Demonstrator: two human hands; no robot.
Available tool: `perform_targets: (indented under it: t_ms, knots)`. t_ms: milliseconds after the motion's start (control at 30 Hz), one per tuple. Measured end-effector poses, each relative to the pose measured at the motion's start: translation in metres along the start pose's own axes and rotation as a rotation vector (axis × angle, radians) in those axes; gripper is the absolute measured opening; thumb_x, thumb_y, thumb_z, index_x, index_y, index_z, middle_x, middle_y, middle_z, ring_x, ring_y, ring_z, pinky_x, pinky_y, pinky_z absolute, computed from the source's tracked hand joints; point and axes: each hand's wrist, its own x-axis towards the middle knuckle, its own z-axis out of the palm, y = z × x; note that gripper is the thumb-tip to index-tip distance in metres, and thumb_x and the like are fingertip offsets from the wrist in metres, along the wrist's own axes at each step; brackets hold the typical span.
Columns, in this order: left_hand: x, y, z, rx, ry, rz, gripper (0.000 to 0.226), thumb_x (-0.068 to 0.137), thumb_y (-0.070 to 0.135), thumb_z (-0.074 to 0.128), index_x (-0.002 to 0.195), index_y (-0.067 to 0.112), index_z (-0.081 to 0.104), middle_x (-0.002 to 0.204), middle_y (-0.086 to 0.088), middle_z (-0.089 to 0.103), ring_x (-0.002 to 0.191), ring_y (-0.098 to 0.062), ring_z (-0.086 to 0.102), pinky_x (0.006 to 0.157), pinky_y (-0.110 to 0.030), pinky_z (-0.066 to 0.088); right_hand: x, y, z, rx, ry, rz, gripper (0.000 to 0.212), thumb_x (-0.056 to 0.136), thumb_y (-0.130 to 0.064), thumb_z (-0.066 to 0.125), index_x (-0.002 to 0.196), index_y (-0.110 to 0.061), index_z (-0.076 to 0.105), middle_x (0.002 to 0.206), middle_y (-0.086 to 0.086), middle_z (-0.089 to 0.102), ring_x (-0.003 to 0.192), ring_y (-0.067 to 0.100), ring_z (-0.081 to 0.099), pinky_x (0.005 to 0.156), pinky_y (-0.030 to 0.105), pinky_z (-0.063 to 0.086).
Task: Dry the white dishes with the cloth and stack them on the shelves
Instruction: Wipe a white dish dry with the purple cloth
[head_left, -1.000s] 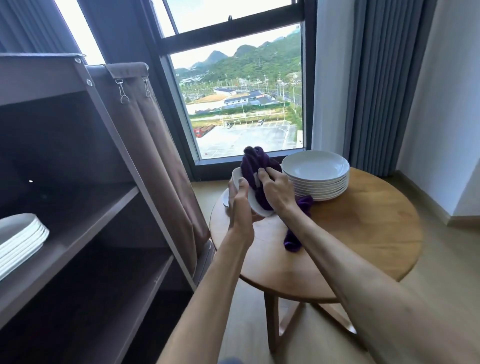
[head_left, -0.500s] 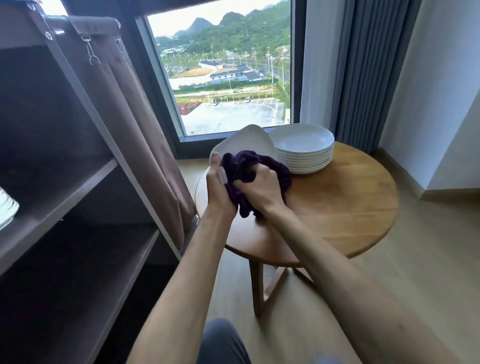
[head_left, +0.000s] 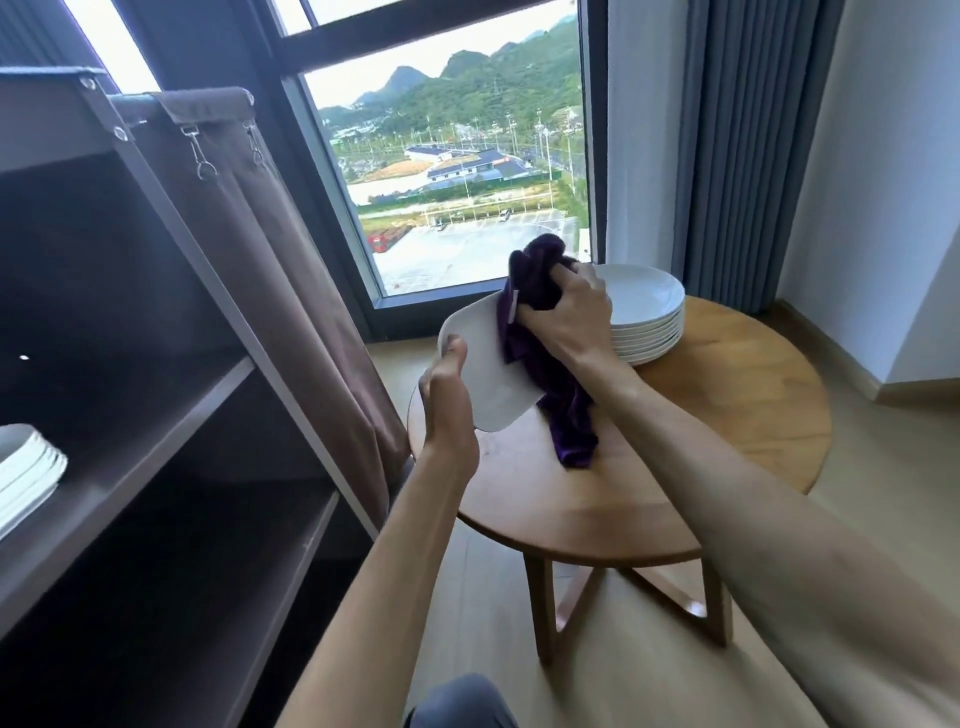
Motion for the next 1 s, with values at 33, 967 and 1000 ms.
perform_targets:
  t_ms: [33, 967, 1000]
  knots:
    - [0.005, 0.006, -0.003, 0.049, -0.016, 0.028, 0.035, 0.096, 0.040, 0.055, 0.118, 0.019, 0.071, 0.113, -0.012, 0.074, 0.106, -0.036, 0.069, 0.087, -0.046, 0.057, 0.003, -0.003, -0.005, -0.096, 0.005, -0.044, 0.048, 0.076, -0.051, 0.076, 0.111, -0.018, 0.070, 0.125, 0.013, 0.056, 0.120, 0.035, 0.049, 0.106, 0.047, 0.038]
    - [0.037, 0.026, 0.008, 0.361, 0.016, 0.451, 0.032, 0.104, 0.023, 0.058, 0.135, 0.019, 0.064, 0.092, 0.016, 0.077, 0.076, -0.008, 0.069, 0.070, -0.025, 0.059, -0.020, 0.033, -0.016, 0.818, -0.586, 0.280, 0.032, 0.076, 0.006, 0.080, 0.106, -0.004, 0.074, 0.098, 0.012, 0.077, 0.091, 0.026, 0.074, 0.087, 0.038, 0.060]
    - [0.039, 0.033, 0.003, 0.388, -0.041, 0.428, 0.029, 0.105, 0.023, 0.058, 0.131, 0.019, 0.066, 0.095, 0.013, 0.077, 0.082, -0.008, 0.071, 0.073, -0.025, 0.061, -0.020, 0.035, -0.015, 0.855, -0.585, 0.256, 0.029, 0.077, 0.008, 0.078, 0.104, -0.002, 0.074, 0.097, 0.013, 0.077, 0.090, 0.027, 0.073, 0.086, 0.037, 0.060]
